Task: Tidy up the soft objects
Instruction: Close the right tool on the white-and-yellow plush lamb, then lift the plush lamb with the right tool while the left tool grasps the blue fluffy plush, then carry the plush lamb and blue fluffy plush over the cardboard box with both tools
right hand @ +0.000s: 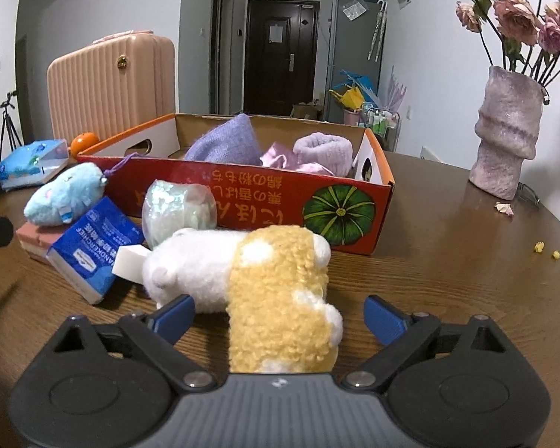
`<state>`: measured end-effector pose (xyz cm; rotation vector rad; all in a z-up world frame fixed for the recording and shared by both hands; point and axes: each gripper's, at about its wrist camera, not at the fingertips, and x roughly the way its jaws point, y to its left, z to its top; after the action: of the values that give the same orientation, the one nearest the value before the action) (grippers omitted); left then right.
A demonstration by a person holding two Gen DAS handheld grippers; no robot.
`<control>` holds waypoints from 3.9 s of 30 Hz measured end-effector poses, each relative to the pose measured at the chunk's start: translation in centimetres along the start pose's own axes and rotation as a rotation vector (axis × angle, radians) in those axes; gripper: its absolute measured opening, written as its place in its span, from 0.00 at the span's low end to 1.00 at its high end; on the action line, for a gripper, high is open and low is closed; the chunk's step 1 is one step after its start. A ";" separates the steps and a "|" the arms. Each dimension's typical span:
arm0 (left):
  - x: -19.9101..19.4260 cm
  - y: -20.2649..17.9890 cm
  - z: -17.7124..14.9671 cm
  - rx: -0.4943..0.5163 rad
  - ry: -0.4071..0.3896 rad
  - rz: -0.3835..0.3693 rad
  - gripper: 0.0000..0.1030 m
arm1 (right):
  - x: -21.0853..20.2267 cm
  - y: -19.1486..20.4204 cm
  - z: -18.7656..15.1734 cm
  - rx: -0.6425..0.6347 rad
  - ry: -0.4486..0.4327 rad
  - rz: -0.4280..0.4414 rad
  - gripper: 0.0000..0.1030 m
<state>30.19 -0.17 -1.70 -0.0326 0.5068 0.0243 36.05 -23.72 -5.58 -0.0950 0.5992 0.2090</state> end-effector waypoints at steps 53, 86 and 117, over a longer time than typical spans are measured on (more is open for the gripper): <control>0.7 -2.8 -0.1 0.077 -0.031 0.040 1.00 | -4.6 -2.6 -0.8 0.152 -0.159 0.005 0.47; 8.8 0.3 2.7 -0.022 0.041 -0.032 0.91 | -3.3 -2.7 -1.1 0.173 -0.146 -0.043 0.47; 6.0 0.0 1.7 -0.001 -0.027 -0.026 0.70 | -3.7 -2.8 -1.2 0.175 -0.175 -0.033 0.47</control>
<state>36.22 -0.03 -3.16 -0.0398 0.4798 -0.0004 33.02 -27.20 -4.38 0.0820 0.4389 0.1310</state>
